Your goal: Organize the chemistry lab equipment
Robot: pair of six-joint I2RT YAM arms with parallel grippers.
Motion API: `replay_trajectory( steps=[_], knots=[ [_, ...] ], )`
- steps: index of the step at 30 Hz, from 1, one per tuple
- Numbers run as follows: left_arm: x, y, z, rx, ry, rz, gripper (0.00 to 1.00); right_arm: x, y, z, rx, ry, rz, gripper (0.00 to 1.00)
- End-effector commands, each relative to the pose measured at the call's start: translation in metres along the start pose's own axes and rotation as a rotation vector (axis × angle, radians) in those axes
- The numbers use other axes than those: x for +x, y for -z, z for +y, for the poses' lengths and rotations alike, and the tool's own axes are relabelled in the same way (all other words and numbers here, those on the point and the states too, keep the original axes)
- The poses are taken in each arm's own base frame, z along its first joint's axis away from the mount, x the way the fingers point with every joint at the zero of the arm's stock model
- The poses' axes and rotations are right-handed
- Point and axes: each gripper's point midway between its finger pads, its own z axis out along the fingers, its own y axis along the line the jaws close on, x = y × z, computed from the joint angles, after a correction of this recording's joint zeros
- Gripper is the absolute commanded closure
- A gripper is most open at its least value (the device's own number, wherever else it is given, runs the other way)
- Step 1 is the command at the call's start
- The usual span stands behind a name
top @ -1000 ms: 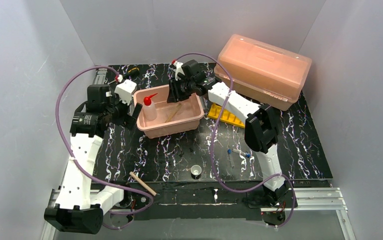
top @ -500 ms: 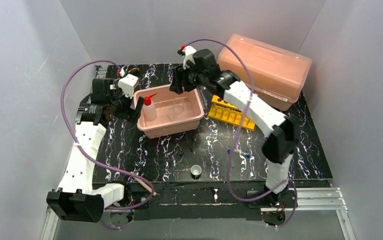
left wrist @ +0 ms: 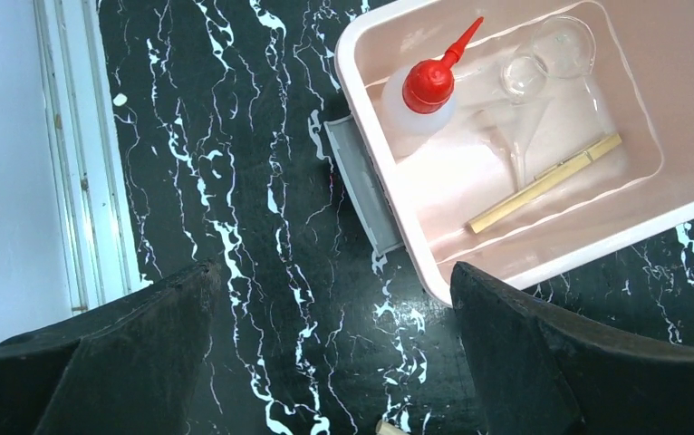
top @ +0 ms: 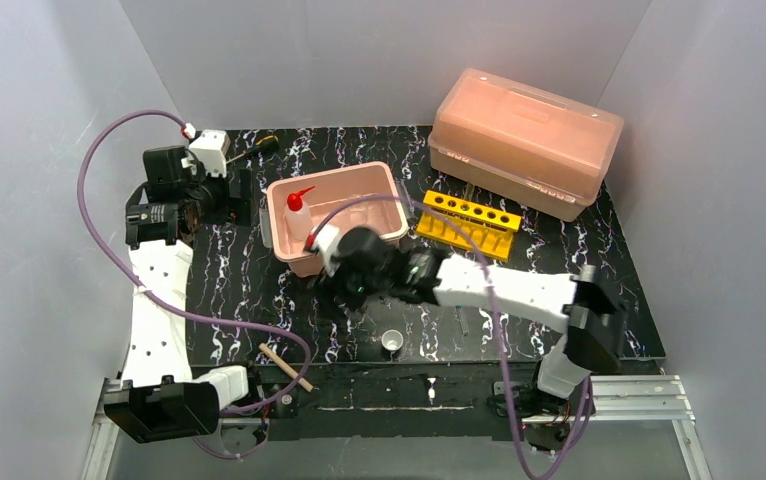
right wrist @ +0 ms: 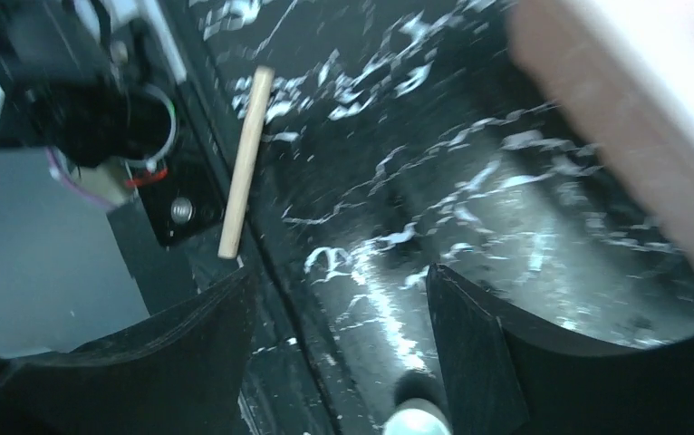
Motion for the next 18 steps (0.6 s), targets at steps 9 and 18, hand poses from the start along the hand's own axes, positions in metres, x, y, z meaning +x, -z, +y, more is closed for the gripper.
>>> replay_trajectory(
  steps=[9, 18],
  knots=[
    [0.004, 0.026, -0.002, 0.008, 0.049, -0.001, 0.02, 0.057, -0.085, 0.106, -0.092, 0.228, 0.118, 0.23],
    [0.005, 0.031, 0.014, -0.053, 0.135, 0.014, 0.02, 0.081, -0.119, 0.113, -0.045, 0.254, 0.152, 0.26]
  ],
)
